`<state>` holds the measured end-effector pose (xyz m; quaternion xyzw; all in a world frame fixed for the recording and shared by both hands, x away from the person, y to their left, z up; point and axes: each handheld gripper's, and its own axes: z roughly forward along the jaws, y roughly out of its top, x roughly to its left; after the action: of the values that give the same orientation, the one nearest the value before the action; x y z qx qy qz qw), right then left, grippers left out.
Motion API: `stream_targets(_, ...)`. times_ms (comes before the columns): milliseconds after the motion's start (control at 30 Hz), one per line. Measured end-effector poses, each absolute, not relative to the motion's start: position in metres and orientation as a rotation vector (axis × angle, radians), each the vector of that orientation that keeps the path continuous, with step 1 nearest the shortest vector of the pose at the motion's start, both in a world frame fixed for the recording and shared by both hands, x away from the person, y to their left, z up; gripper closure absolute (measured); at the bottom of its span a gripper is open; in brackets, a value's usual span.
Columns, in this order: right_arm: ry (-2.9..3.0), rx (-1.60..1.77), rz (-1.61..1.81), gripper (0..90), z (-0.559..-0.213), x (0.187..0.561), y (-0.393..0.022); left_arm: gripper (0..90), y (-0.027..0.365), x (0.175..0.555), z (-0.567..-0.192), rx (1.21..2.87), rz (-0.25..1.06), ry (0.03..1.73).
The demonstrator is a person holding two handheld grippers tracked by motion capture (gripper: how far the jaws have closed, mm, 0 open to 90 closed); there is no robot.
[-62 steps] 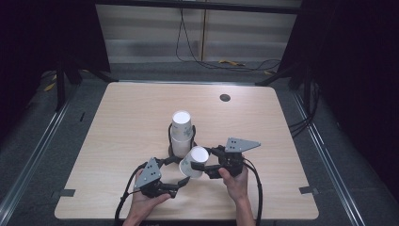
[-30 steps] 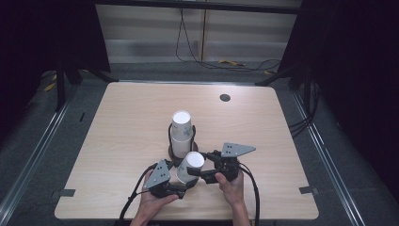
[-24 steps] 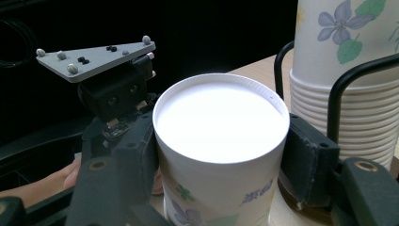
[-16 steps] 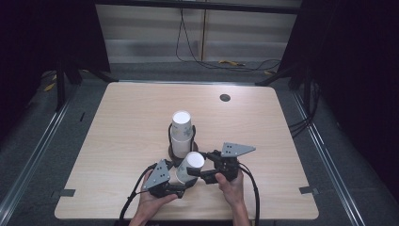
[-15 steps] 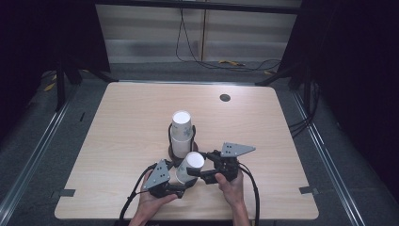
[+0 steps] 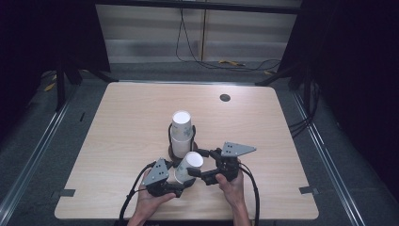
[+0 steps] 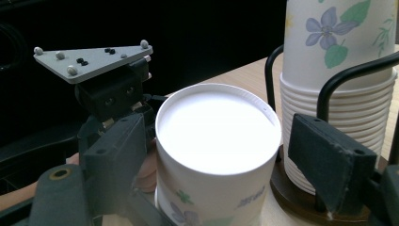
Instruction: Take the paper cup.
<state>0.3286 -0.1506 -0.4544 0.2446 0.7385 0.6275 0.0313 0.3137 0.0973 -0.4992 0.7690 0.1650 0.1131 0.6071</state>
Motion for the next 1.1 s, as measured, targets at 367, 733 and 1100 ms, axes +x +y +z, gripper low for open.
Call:
stream_targets(367,2.28,0.767,1.914,18.9,-0.454,0.327,-0.154,28.3,0.111,0.32,-0.491,1.813,0.258,0.393)
stream_targets(733,2.301,0.759,1.876,18.9,-0.454,0.327,-0.157,29.0,0.12,0.324,-0.485,1.857,0.257,0.392)
stream_targets(1100,2.33,0.74,1.813,19.0,-0.449,0.325,-0.161,29.6,0.117,0.327,-0.479,1.903,0.225,0.38)
